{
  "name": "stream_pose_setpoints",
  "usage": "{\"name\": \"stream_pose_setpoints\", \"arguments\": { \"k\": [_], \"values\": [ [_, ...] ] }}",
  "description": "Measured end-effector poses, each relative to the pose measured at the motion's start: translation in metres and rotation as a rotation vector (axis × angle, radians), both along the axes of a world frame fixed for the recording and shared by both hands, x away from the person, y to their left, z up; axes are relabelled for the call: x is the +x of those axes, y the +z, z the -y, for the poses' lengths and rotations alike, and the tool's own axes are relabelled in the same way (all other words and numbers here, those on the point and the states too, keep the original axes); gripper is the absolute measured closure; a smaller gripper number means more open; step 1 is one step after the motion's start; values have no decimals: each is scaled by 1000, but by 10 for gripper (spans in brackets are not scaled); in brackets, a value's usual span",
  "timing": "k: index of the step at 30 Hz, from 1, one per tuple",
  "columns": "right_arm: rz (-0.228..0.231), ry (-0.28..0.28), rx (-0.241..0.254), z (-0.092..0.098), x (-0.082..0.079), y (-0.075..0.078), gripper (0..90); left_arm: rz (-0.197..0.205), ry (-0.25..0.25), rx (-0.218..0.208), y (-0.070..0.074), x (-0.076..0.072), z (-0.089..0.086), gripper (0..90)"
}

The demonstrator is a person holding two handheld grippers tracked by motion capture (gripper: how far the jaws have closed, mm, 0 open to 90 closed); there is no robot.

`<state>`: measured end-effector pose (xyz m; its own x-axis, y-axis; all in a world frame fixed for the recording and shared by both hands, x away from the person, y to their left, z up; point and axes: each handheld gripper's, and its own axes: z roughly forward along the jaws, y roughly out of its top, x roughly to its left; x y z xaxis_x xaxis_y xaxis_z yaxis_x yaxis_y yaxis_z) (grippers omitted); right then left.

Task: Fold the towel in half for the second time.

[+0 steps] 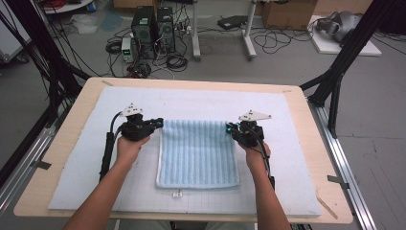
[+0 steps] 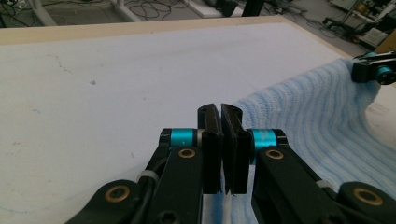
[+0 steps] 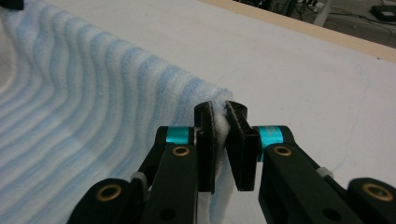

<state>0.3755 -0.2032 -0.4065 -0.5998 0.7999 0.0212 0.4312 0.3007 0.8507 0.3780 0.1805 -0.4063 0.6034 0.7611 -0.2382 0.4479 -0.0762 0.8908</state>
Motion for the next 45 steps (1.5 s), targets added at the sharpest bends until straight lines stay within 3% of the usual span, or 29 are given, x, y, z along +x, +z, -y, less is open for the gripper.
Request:
{"name": "stream_pose_setpoints", "arguments": {
  "k": [2,5,9,17,28,32,40,45],
  "values": [
    [2,15,9,0,-6,1,824,-5,-16,8,0,-6,0,865],
    [4,31,7,-1,-12,5,824,-6,-21,-35,-3,-15,-3,865],
    [-8,46,33,0,-21,6,824,-7,-42,-60,-7,-27,-6,864],
    [-32,71,43,7,-36,-6,823,12,-94,-66,-8,-46,-5,864],
    [-25,78,92,14,-52,-12,819,-10,-138,-72,-16,-62,-7,862],
    [-17,85,96,15,-61,-14,818,-15,-152,-75,-19,-69,-7,861],
    [16,109,30,13,-81,-11,817,-3,-171,-79,-19,-84,-8,861],
    [15,106,47,15,-92,-15,816,-6,-184,-77,-21,-94,-9,861]
  ]
}}
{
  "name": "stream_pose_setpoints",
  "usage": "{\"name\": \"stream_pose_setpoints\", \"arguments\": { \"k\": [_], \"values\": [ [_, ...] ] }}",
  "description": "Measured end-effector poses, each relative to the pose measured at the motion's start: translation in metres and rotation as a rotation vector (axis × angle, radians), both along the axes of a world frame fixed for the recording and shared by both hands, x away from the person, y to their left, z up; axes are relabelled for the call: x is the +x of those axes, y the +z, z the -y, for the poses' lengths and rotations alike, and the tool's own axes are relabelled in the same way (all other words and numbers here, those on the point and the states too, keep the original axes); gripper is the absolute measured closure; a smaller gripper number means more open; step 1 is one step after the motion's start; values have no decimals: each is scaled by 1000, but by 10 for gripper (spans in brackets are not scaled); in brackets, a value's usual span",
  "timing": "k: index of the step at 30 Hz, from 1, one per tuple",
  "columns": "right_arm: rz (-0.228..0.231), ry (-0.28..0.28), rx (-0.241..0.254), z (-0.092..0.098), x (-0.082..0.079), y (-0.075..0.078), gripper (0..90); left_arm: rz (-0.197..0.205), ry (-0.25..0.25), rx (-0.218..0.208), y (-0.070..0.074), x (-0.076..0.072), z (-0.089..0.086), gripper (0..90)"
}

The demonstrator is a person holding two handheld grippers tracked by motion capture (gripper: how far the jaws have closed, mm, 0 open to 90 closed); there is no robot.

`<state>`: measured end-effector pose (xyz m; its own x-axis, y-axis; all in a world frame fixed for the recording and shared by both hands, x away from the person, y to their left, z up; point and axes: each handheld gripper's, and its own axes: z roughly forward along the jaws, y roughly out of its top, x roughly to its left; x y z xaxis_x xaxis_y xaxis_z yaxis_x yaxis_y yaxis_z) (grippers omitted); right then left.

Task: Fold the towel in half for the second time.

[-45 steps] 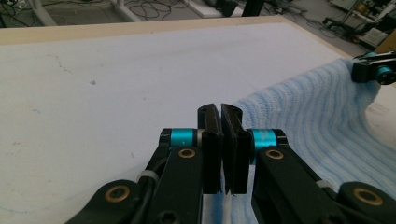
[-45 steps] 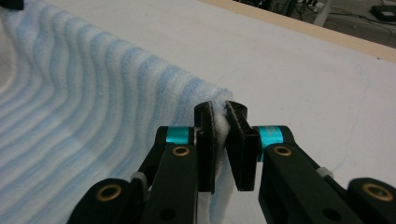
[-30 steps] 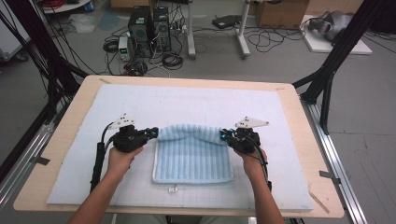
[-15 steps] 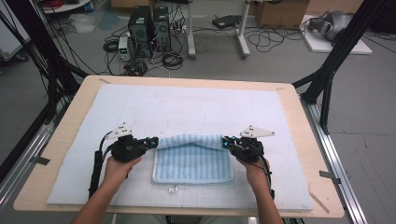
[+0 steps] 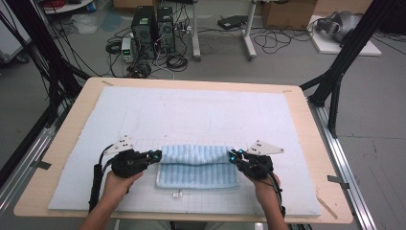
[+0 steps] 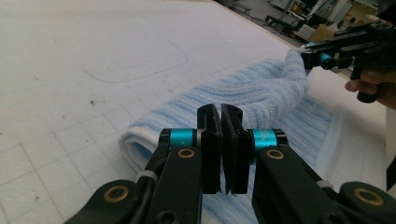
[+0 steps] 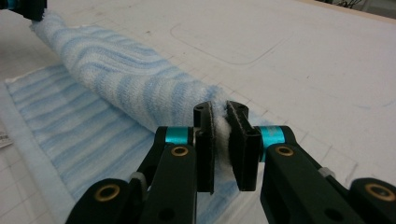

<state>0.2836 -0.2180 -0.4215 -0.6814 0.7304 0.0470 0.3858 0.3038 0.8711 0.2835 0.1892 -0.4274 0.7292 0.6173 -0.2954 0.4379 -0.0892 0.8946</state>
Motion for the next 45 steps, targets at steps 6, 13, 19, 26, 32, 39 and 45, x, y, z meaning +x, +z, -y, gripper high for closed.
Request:
{"name": "stream_pose_setpoints", "arguments": {
  "k": [6,13,19,26,32,39,45],
  "values": [
    [8,6,-7,3,-15,-2,815,3,-25,9,0,-13,1,861],
    [31,5,-17,8,-31,0,816,-4,-35,15,-5,-22,0,861],
    [49,15,-43,8,-45,0,820,-18,-43,6,-10,-30,-5,861],
    [54,27,-68,7,-55,-2,826,-26,-52,12,-14,-35,-5,861],
    [37,21,-66,10,-59,-11,830,-32,-79,19,-16,-38,-4,861],
    [30,31,-82,11,-63,-14,831,-34,-104,53,-18,-41,-3,858],
    [27,25,-5,19,-66,-8,616,-21,-44,-2,-12,-36,-7,616]
  ]
}}
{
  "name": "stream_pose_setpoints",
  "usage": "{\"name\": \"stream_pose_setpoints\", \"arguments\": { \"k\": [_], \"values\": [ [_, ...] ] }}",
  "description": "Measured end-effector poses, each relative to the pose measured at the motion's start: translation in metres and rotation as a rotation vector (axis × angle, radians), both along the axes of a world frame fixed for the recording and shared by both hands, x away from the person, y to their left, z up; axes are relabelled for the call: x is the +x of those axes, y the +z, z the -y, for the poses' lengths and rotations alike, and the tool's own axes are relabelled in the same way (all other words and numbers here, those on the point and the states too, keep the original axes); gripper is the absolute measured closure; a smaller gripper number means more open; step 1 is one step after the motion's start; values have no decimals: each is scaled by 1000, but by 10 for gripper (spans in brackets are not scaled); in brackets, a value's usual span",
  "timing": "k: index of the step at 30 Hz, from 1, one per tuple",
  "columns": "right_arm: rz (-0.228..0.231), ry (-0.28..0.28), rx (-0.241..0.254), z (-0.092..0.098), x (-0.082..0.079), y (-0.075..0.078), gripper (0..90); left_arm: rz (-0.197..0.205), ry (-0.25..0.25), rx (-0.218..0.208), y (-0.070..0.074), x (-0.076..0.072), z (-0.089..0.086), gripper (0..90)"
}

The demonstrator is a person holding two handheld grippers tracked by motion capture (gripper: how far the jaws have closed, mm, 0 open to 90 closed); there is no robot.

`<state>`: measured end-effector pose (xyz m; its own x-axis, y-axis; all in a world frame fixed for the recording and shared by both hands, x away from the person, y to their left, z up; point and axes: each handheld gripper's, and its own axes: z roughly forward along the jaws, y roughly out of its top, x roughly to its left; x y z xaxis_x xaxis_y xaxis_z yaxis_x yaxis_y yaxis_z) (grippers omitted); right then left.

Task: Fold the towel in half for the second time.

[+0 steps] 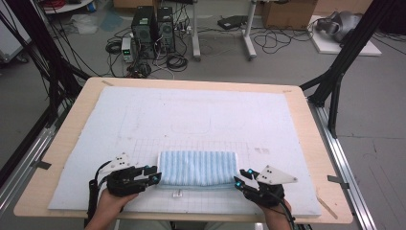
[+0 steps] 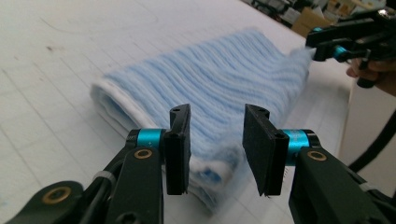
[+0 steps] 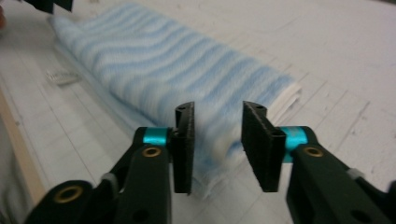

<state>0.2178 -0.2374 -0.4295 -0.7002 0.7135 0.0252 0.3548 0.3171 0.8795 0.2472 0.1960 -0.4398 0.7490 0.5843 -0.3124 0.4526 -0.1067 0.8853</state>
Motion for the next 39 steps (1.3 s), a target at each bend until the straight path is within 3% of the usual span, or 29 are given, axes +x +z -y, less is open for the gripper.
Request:
{"name": "stream_pose_setpoints", "arguments": {
  "k": [3,6,12,17,23,28,30,34,36,39],
  "values": [
    [24,-23,60,4,4,11,587,20,17,-20,6,5,0,608],
    [26,-34,53,-2,12,18,594,36,16,-20,7,9,6,641],
    [-38,-4,-9,-26,25,3,642,-23,-11,86,-3,11,23,702],
    [-89,37,-110,-35,24,-11,657,-62,-12,184,-8,11,27,713],
    [-112,38,-135,-28,20,-16,659,-57,-11,231,-11,7,26,753],
    [-125,37,-117,-24,19,-17,647,-58,-7,223,-11,7,25,757],
    [-108,39,-87,-22,19,-14,634,-49,-4,203,-11,7,23,749],
    [-56,16,2,-16,23,-5,621,10,33,122,-8,12,16,650],
    [-58,-6,0,-16,30,-3,639,36,44,90,-7,17,13,629],
    [-72,-42,-41,-21,45,-6,697,29,77,106,-6,31,13,634]
  ]
}}
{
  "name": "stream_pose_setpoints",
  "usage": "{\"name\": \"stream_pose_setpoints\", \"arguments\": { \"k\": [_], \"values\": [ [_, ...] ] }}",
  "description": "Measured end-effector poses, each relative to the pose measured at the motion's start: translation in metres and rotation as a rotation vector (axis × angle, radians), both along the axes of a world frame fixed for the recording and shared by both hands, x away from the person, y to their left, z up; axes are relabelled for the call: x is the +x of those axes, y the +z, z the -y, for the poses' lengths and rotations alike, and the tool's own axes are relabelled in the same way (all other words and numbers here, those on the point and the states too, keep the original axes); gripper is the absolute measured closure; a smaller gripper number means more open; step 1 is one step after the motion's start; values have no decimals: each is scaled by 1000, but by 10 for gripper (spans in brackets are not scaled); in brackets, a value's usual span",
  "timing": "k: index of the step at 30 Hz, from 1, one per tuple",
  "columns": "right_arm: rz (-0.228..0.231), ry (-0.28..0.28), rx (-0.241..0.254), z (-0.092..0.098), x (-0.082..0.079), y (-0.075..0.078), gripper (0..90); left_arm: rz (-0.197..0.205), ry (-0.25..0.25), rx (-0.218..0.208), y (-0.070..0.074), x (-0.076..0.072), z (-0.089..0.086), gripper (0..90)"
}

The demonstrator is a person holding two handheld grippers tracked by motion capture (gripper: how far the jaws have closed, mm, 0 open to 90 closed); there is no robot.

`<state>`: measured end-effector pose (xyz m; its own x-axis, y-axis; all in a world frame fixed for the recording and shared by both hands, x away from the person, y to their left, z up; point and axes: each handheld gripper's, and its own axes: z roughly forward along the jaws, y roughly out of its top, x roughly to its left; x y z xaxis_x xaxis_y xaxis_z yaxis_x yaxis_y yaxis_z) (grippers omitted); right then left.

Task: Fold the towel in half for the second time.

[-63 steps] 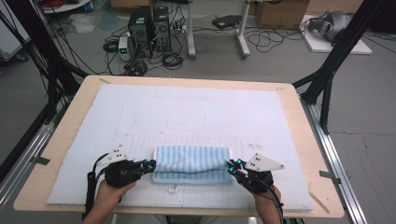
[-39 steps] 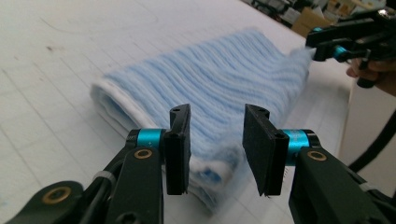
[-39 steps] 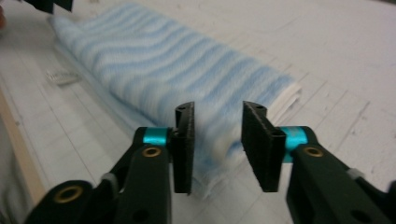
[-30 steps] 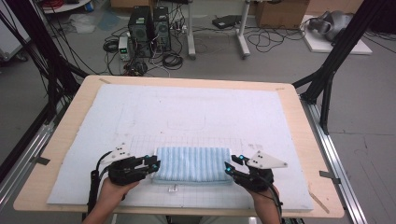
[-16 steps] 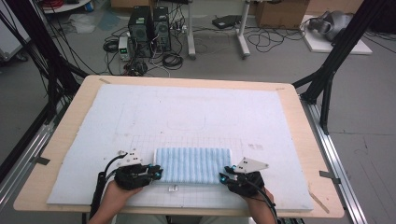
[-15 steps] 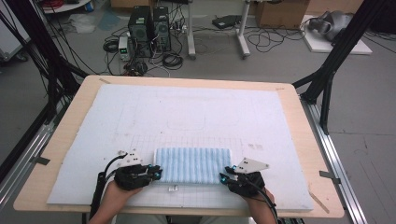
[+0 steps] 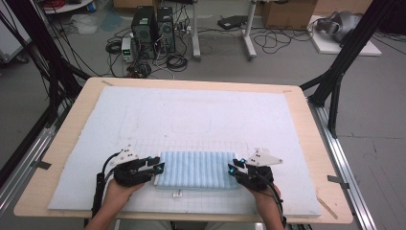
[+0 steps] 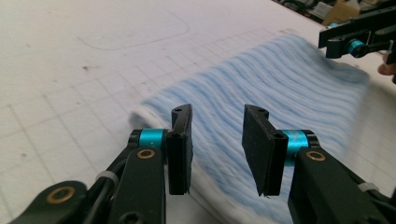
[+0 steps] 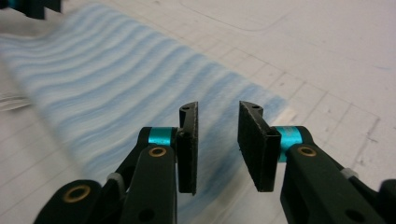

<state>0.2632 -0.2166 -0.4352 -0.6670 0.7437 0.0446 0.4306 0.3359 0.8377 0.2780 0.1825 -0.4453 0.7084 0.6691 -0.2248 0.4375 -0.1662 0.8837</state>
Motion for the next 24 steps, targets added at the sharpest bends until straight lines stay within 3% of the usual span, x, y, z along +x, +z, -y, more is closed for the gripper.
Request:
{"name": "stream_pose_setpoints", "arguments": {
  "k": [4,7,10,13,15,18,20,24],
  "values": [
    [-33,-34,-41,-2,18,-7,707,-30,54,42,-2,17,4,665],
    [-57,-44,-56,-2,22,-12,707,-89,83,68,-6,25,7,693],
    [-56,-54,-57,1,21,-11,694,-97,107,83,-6,26,7,699],
    [-46,-56,-39,5,17,-9,665,-88,100,82,-5,24,5,696],
    [-25,-53,-12,9,12,-5,633,-63,96,64,-3,23,2,668],
    [25,-63,11,17,6,2,516,1,89,-6,4,20,-4,592],
    [44,-93,36,23,4,7,395,18,87,-65,9,19,-10,518],
    [73,-142,58,37,0,16,276,75,97,-123,16,17,-20,439]
  ]
}}
